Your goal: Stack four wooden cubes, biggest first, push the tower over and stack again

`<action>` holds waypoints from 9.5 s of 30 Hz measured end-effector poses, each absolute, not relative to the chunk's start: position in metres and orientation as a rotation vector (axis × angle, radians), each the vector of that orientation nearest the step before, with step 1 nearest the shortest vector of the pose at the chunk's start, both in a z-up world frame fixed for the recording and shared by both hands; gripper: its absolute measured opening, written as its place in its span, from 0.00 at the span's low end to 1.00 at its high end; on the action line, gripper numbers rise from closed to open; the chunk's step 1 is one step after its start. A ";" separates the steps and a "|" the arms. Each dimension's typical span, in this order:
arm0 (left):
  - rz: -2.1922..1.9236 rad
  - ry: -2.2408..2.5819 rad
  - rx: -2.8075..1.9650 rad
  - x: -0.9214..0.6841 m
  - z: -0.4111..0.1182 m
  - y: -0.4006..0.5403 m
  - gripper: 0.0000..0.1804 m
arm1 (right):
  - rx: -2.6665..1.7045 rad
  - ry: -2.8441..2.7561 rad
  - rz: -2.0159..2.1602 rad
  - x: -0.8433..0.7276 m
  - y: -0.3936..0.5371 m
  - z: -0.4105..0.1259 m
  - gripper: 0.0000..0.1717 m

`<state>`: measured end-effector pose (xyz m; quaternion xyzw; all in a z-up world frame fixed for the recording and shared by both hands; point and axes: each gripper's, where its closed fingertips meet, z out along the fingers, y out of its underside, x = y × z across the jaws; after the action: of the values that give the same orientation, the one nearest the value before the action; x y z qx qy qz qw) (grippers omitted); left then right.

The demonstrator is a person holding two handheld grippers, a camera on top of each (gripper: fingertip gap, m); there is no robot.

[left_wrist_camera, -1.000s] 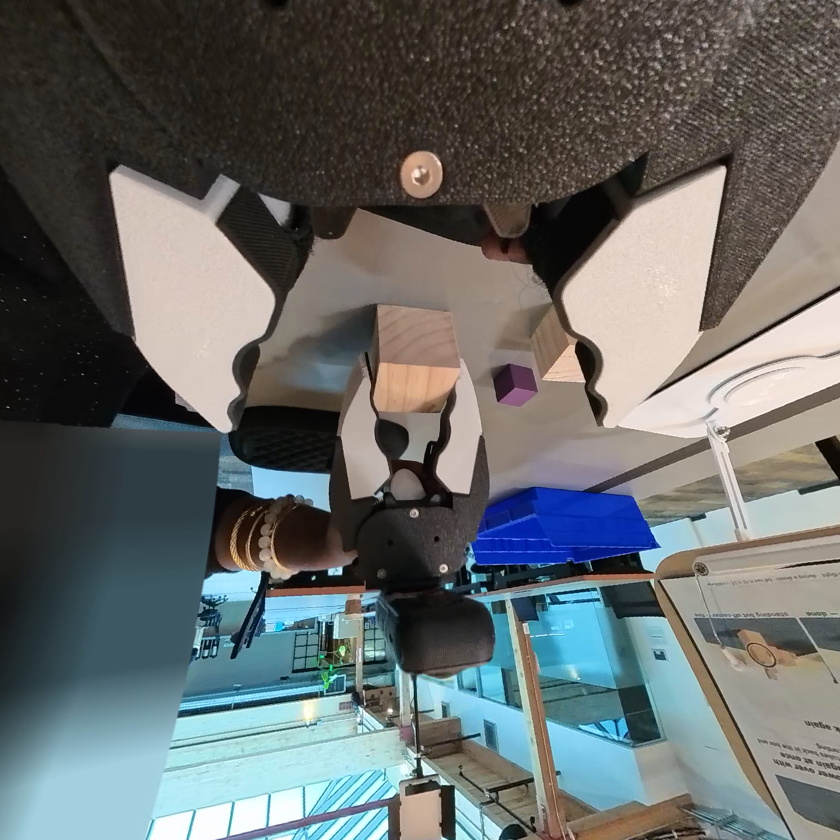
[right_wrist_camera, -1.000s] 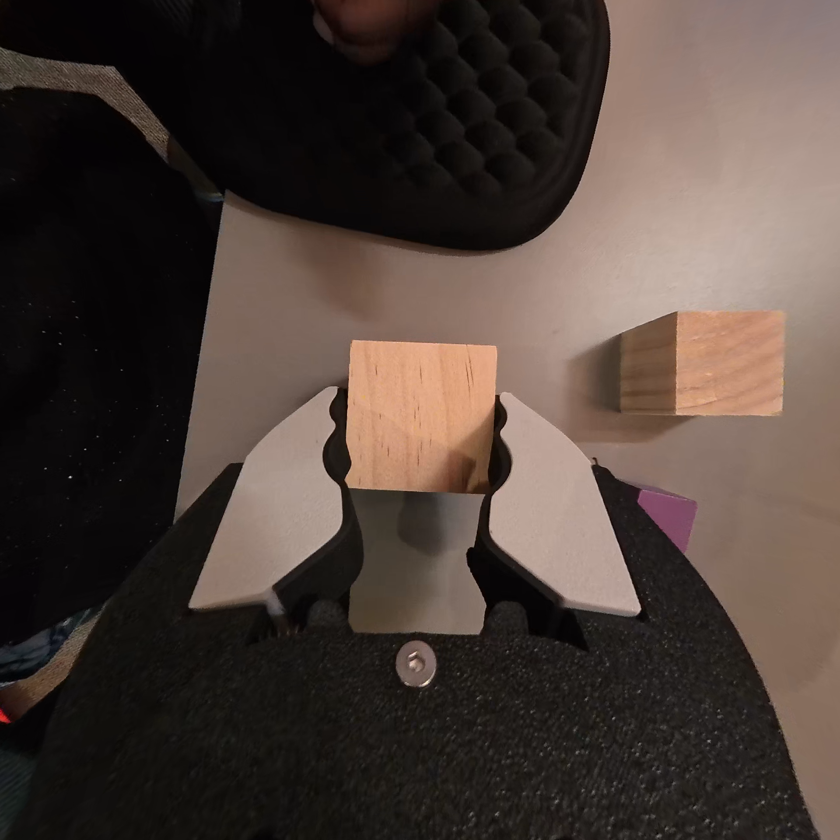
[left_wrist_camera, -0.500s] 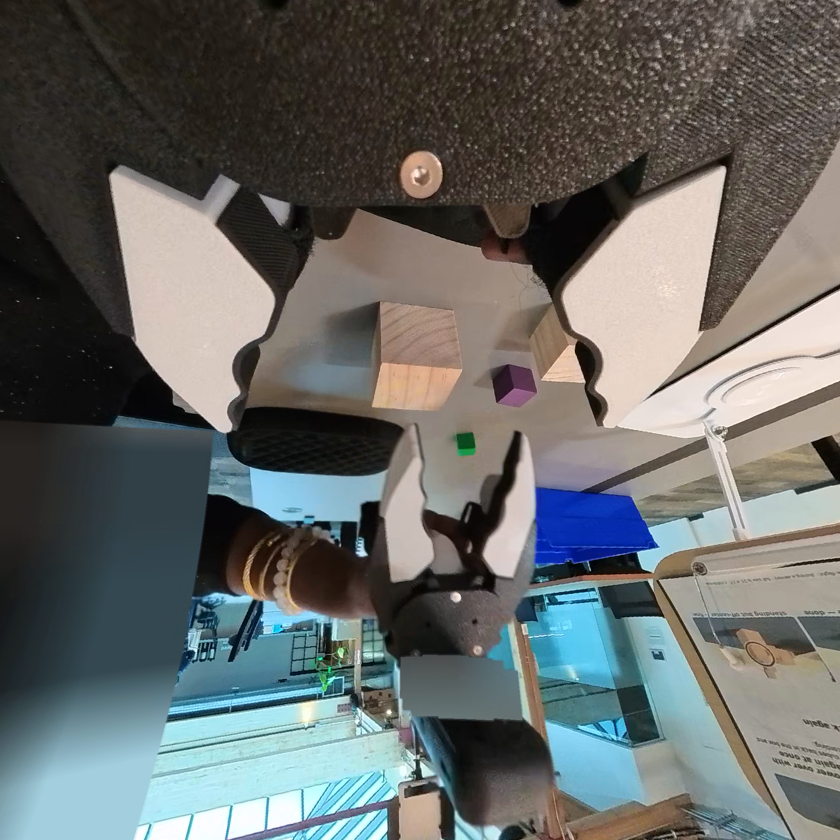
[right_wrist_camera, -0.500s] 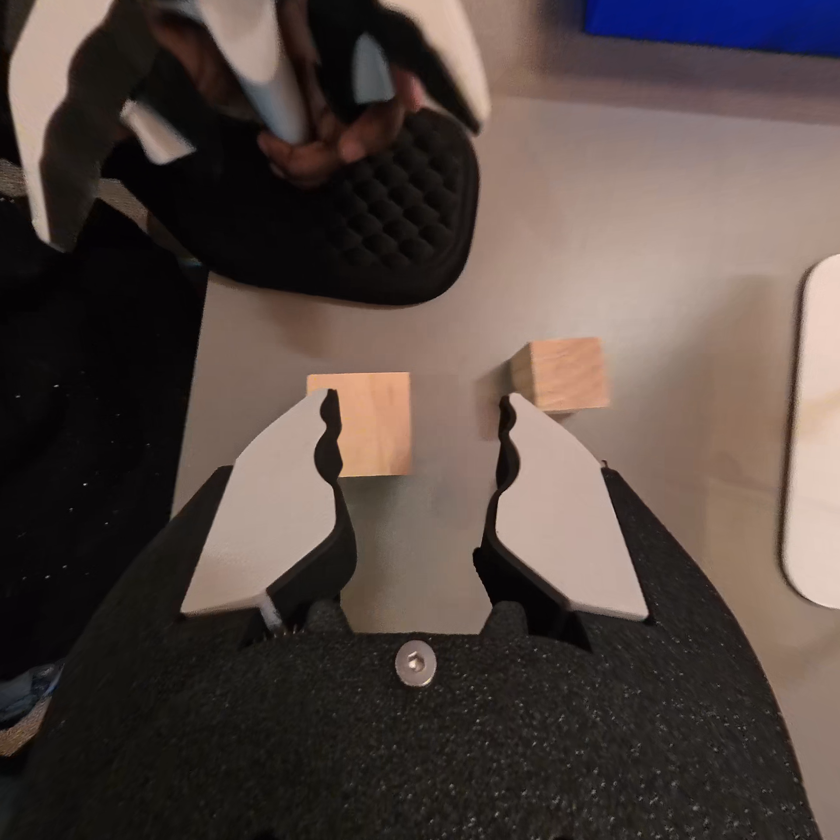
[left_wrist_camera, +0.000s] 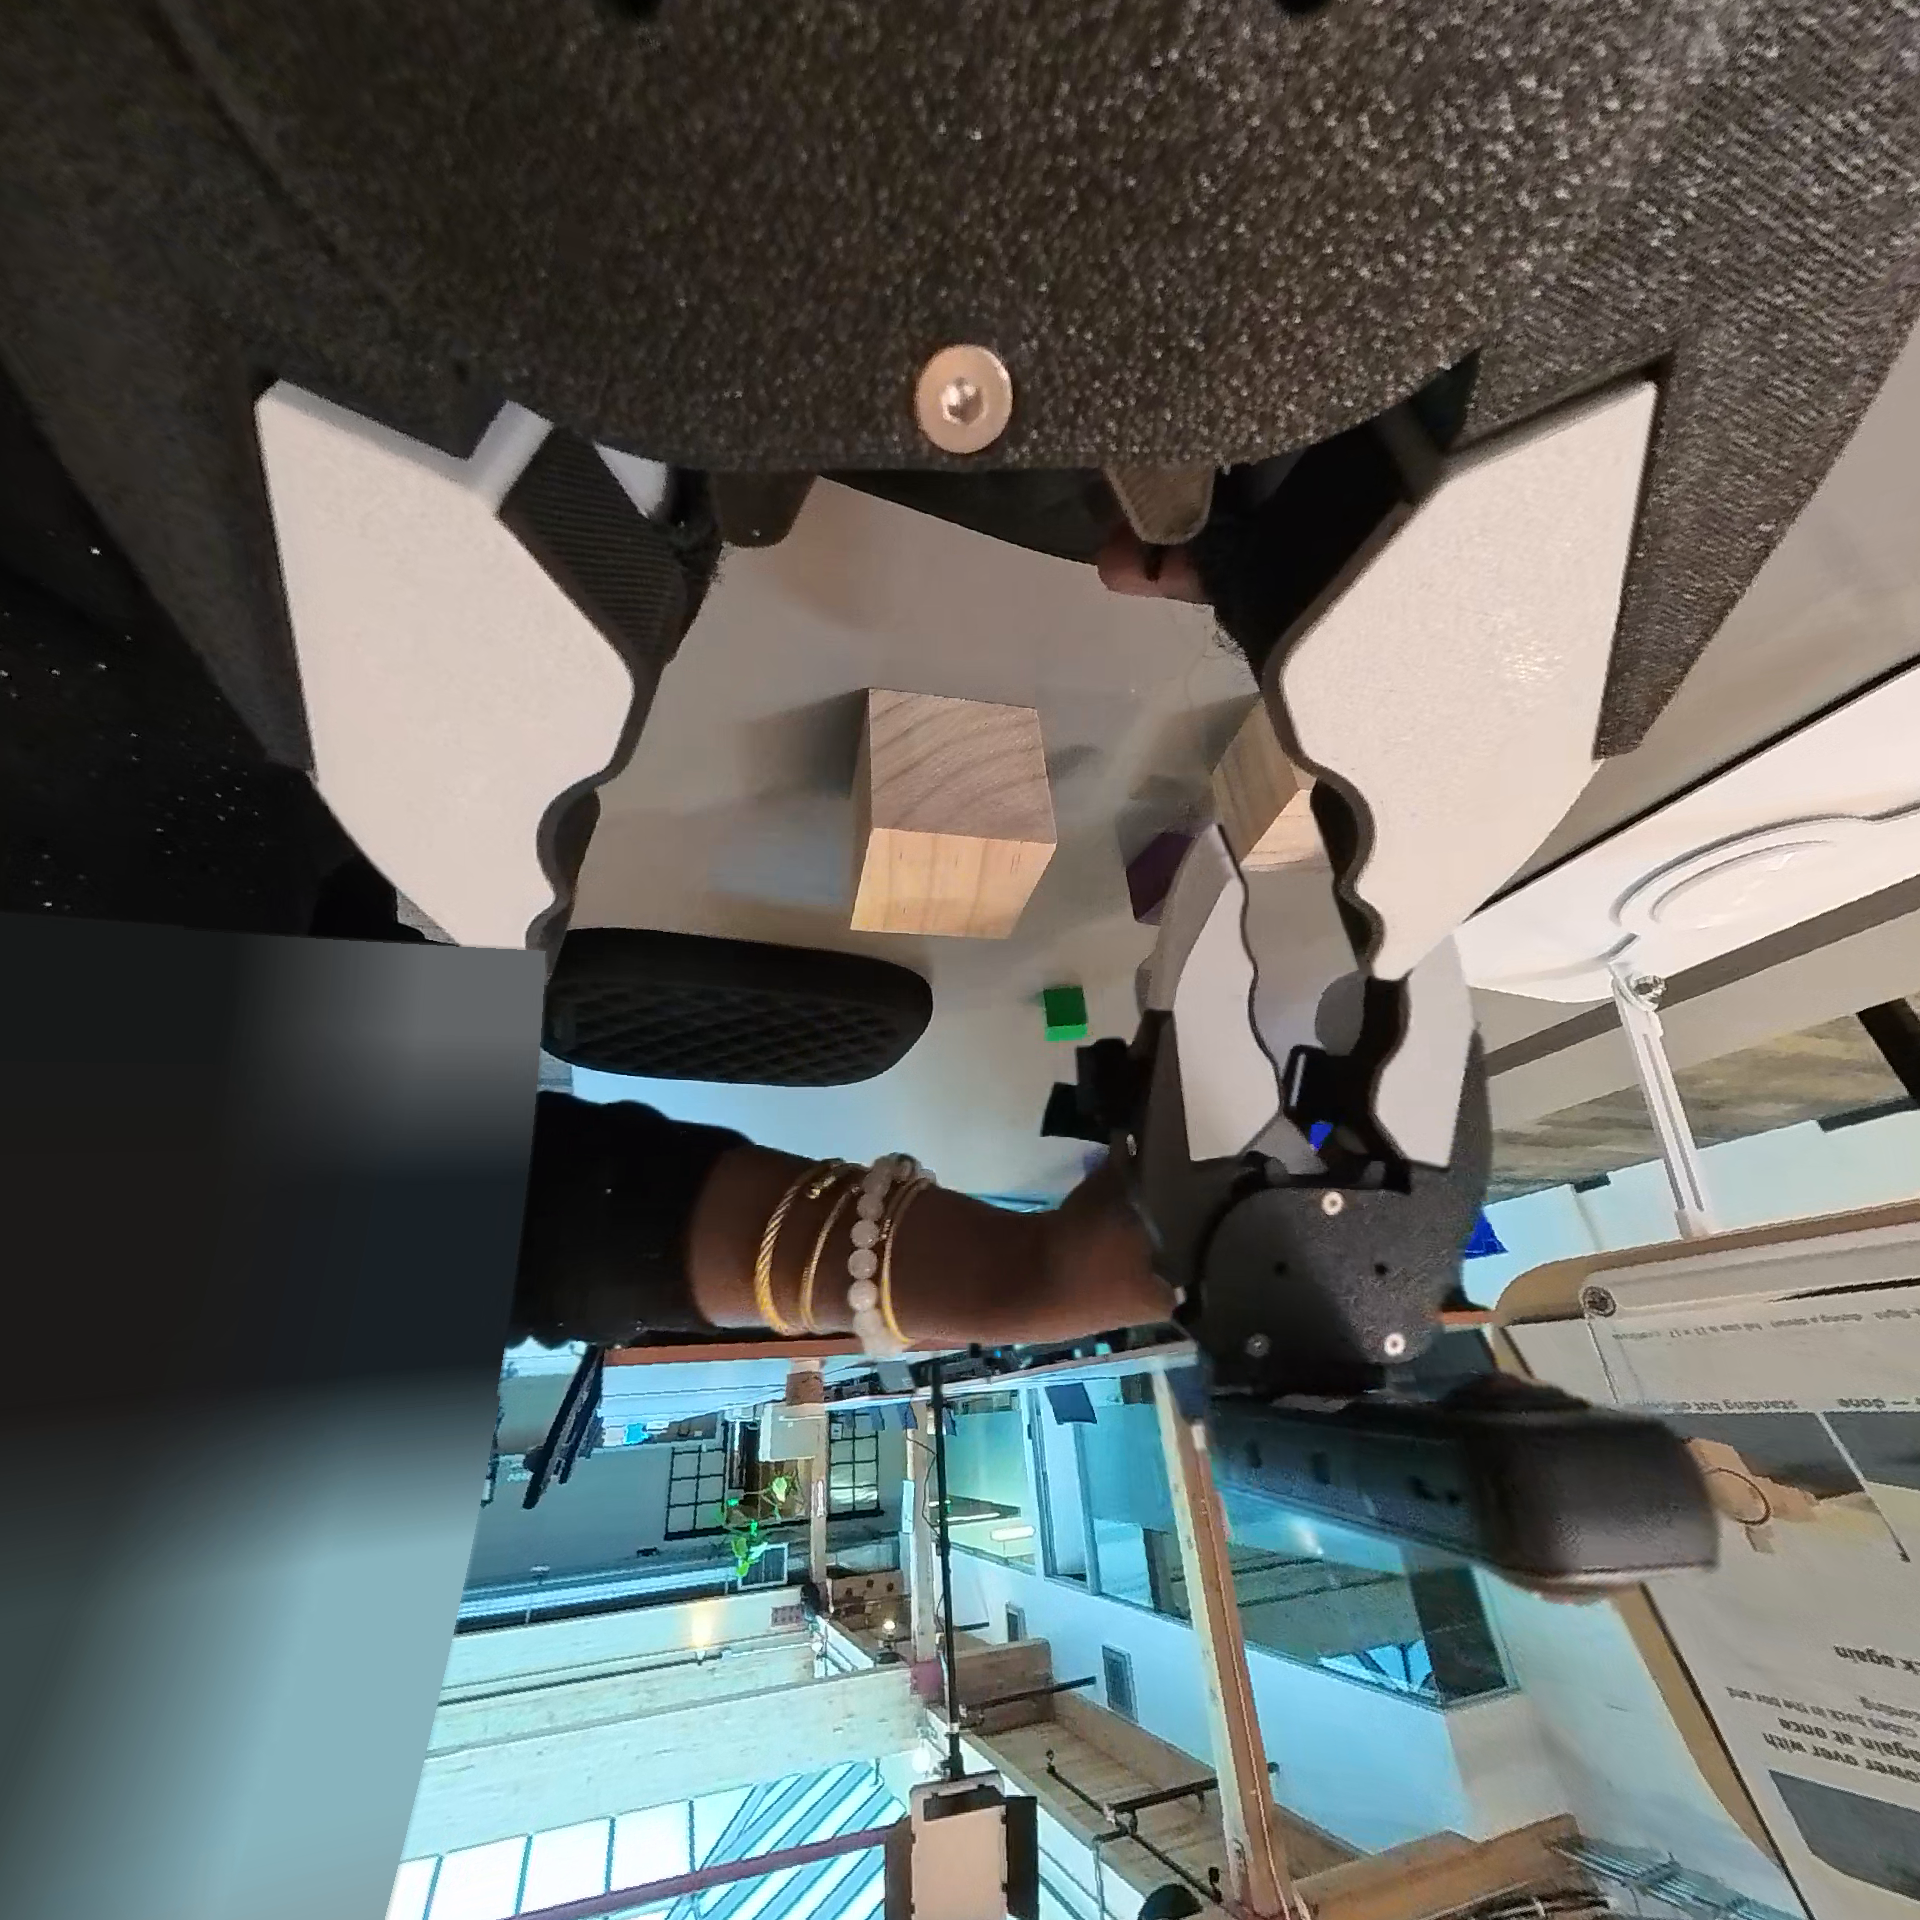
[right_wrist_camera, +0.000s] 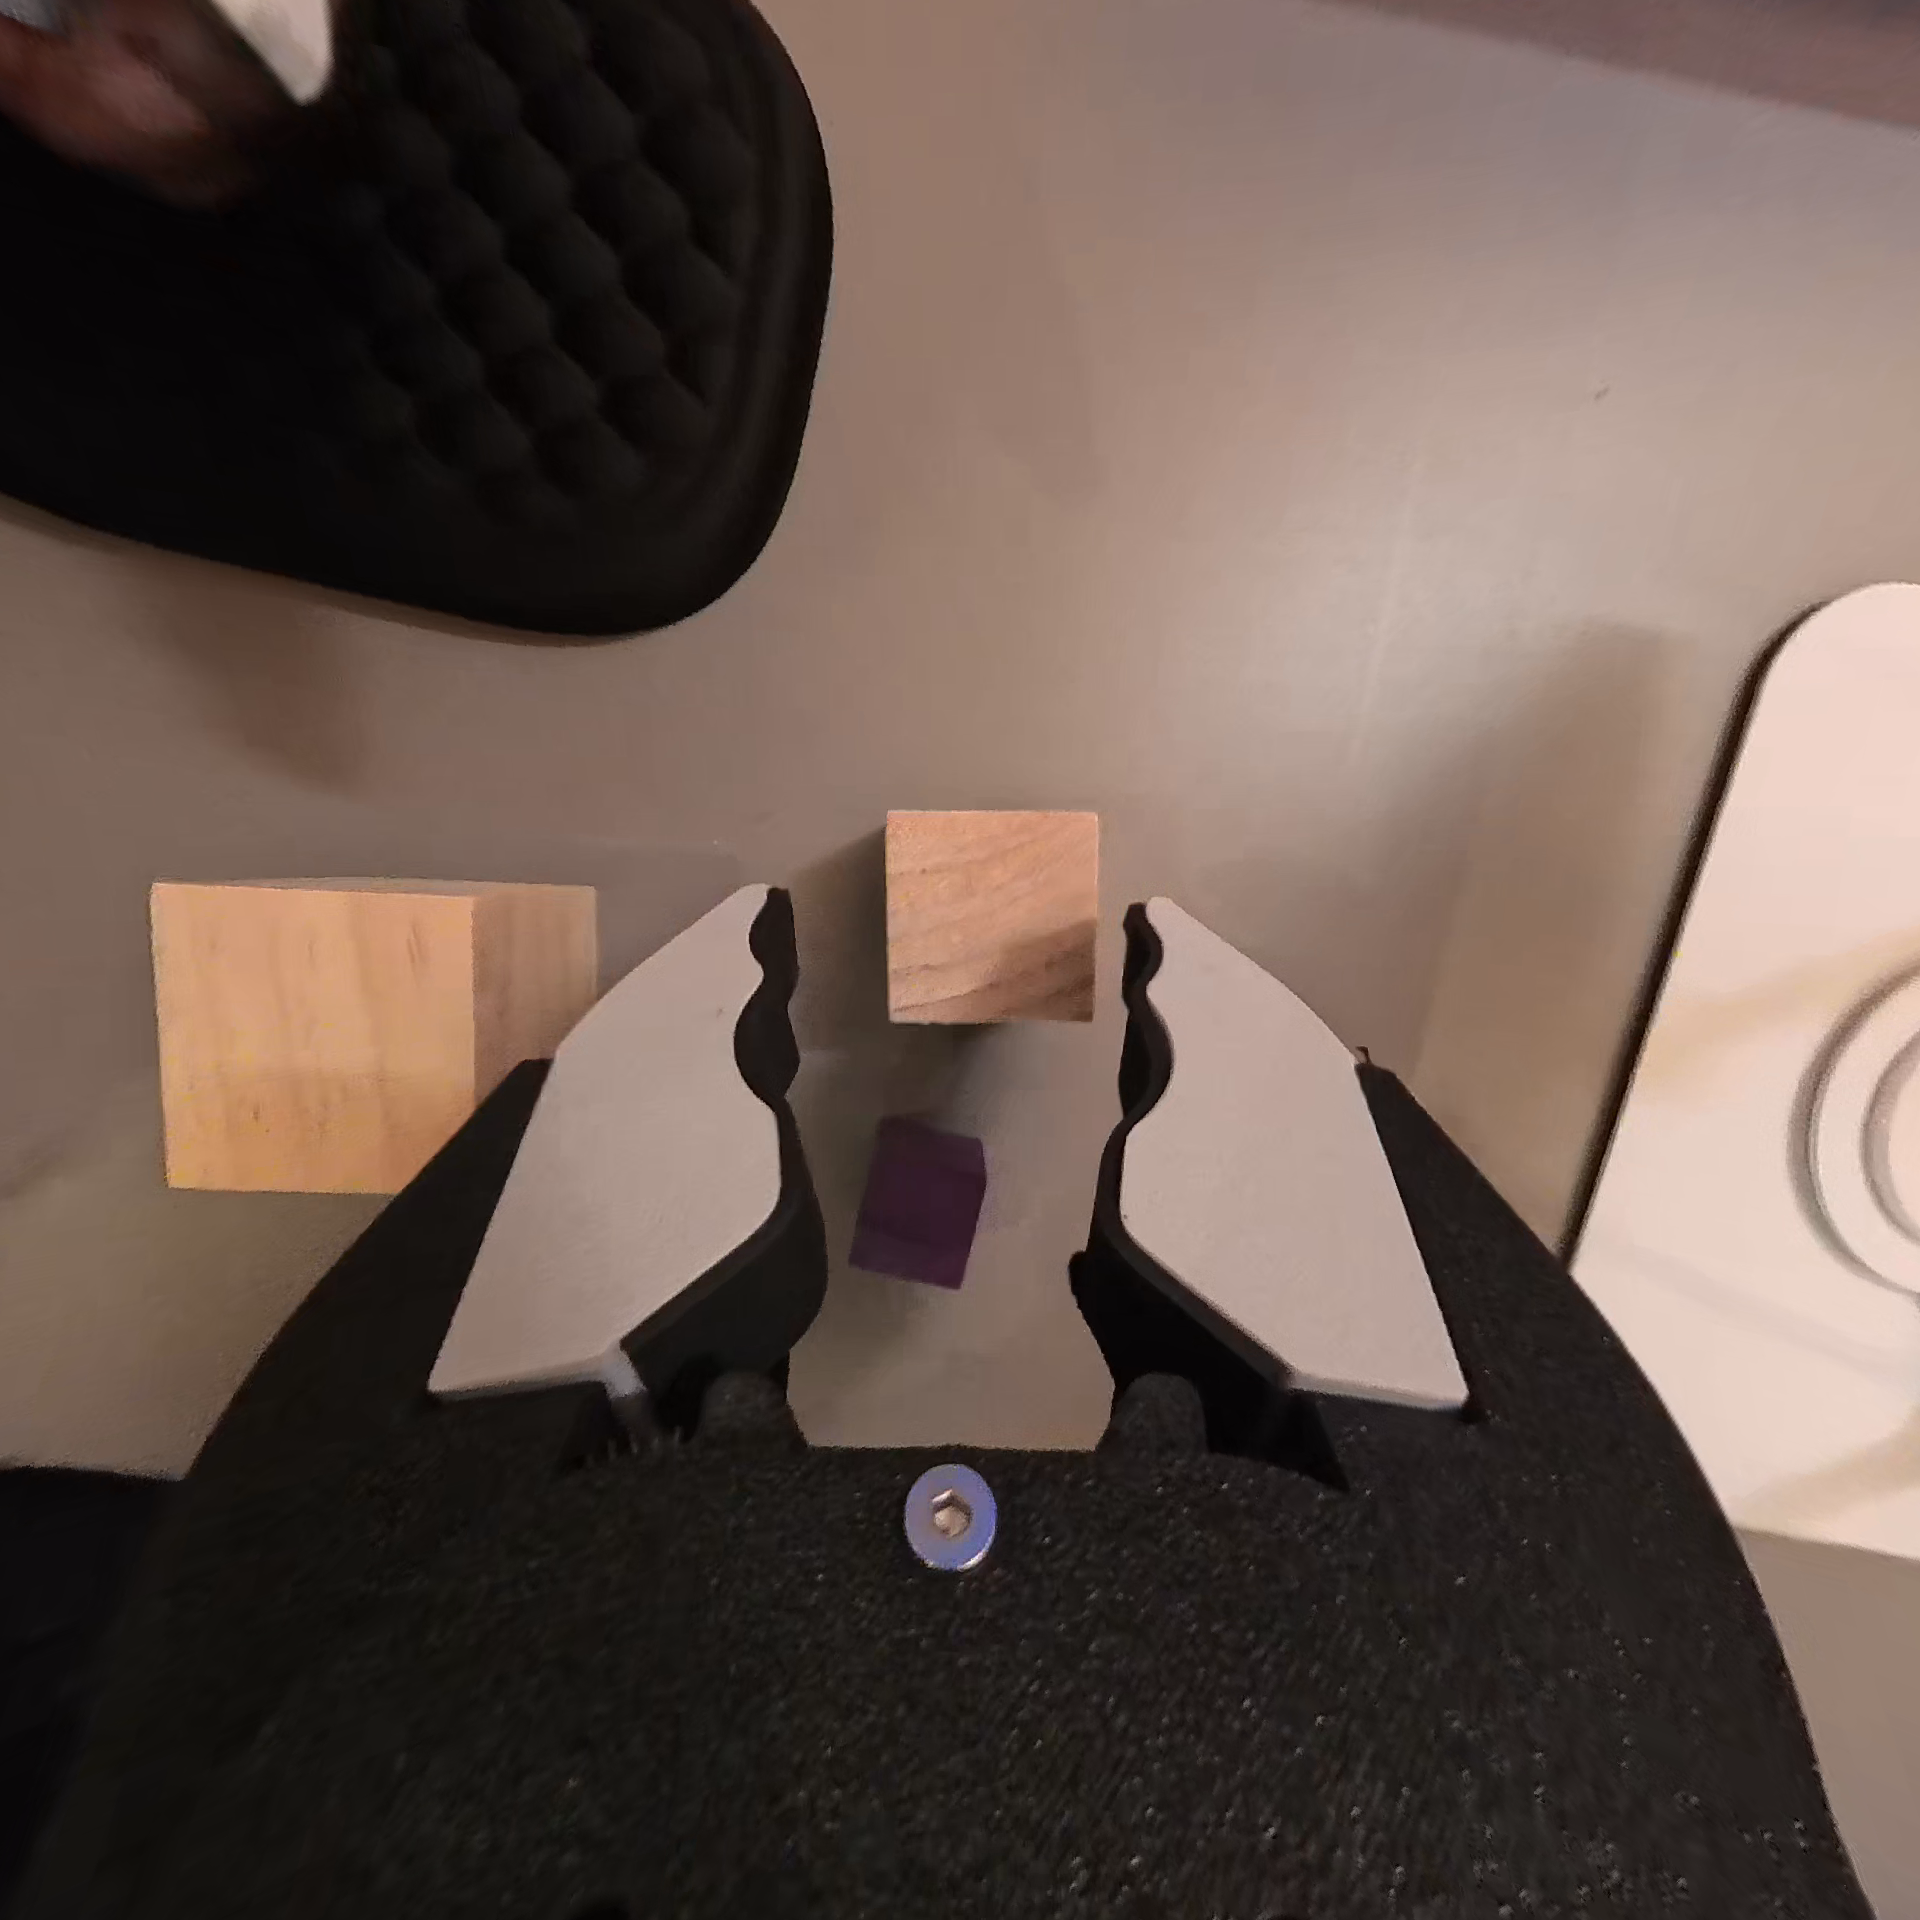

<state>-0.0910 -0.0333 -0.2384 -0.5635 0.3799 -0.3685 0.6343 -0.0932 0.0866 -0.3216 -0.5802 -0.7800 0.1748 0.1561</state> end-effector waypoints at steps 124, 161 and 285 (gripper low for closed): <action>-0.845 0.877 -1.279 -0.091 -0.238 -0.033 0.71 | -1.905 -2.055 0.374 -0.029 0.101 -0.351 0.20; -0.838 0.878 -1.279 -0.090 -0.239 -0.033 0.70 | -1.757 -2.194 0.476 -0.049 -0.007 -0.258 0.15; -0.816 0.867 -1.300 -0.090 -0.240 -0.030 0.67 | -1.678 -1.869 0.520 -0.040 0.006 -0.188 0.41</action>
<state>-0.0901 -0.0300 -0.2400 -0.5691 0.3794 -0.3570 0.6362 -0.0402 0.0062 -0.1884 -0.6273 -0.6985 0.1944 0.2843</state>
